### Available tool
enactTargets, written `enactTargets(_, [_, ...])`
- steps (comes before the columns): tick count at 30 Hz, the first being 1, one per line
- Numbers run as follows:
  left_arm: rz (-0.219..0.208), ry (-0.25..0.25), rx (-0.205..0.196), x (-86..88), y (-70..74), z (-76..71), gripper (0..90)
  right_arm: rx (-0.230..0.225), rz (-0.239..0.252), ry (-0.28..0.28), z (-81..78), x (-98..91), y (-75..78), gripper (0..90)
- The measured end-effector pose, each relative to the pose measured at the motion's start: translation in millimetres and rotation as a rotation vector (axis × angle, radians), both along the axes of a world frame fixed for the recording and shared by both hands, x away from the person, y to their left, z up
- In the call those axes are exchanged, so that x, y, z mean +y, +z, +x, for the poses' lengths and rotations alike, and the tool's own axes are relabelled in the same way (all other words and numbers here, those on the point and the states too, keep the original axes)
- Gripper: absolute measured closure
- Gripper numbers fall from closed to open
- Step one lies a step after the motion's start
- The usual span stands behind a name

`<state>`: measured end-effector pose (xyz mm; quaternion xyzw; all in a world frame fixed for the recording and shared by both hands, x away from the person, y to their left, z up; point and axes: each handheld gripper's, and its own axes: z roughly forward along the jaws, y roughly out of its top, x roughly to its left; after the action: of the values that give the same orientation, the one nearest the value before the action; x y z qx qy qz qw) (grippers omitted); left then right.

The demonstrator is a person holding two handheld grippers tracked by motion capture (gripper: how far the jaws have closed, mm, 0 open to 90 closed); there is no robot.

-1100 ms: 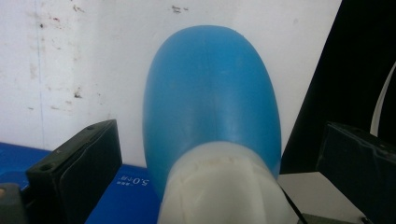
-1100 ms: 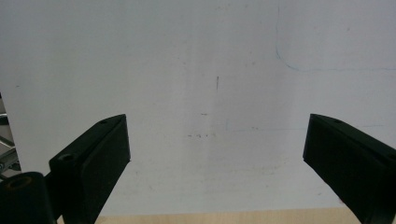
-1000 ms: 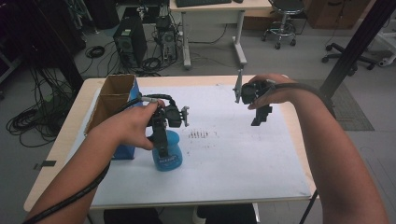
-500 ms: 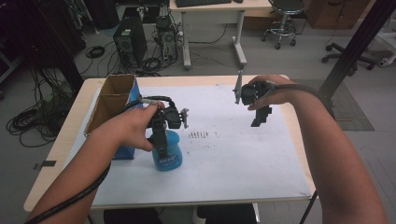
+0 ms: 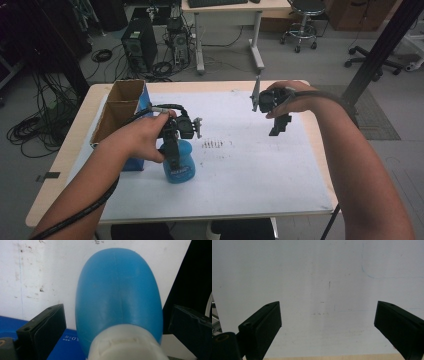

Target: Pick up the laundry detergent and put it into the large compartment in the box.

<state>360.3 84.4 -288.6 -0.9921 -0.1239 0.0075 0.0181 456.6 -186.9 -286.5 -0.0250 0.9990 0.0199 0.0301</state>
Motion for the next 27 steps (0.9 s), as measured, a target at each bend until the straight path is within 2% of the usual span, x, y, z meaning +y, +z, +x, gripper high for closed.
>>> enactTargets(9, [0.006,-0.015,-0.018,-1.5,-0.3,-1.3,4.5,0.000,-0.004,0.004,0.1,0.6,-1.0,7.6])
enactTargets(13, [0.008,-0.010,-0.016,-2.0,1.6,-2.2,10.4,0.000,-0.003,0.002,0.0,0.2,-1.6,7.6])
enactTargets(15, [-0.001,-0.004,-0.020,-1.9,1.5,-2.4,11.6,0.002,-0.002,0.000,0.0,-0.1,-2.0,7.7])
enactTargets(27, [0.009,-0.004,-0.035,-1.9,0.5,-2.1,15.1,0.006,-0.002,0.000,-0.2,-0.7,-5.4,7.7])
